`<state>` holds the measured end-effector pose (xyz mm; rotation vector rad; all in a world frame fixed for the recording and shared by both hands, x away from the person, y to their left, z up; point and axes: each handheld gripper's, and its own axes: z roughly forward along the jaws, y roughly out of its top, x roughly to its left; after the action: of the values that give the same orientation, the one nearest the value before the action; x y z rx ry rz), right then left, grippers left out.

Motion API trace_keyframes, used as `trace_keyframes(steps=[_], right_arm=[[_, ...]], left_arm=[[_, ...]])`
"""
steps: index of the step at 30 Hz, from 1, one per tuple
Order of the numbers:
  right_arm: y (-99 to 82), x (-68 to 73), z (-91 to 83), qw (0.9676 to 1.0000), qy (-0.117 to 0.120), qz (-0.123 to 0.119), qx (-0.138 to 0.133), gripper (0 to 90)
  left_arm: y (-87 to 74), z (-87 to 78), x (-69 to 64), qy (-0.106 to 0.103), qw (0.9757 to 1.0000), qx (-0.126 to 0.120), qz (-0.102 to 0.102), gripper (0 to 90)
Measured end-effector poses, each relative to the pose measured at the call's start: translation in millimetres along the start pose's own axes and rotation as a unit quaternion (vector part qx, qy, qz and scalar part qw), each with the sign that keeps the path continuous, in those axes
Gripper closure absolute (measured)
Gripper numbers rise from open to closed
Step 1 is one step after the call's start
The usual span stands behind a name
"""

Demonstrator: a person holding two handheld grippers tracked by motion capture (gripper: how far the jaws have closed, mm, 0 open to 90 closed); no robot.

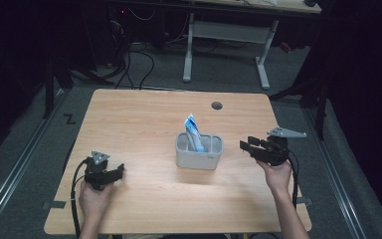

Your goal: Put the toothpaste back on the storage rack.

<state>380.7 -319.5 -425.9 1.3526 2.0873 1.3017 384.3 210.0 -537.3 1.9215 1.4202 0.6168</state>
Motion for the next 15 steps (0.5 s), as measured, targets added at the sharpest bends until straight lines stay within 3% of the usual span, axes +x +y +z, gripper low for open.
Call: trace_keyframes(steps=[15], right_arm=[[-14.9,-8.3,0.6,0.9997,-0.018,0.012,0.007,51.4]], left_arm=[[0.0,-0.1,0.3,-0.001,1.0000,0.001,0.000,27.8]])
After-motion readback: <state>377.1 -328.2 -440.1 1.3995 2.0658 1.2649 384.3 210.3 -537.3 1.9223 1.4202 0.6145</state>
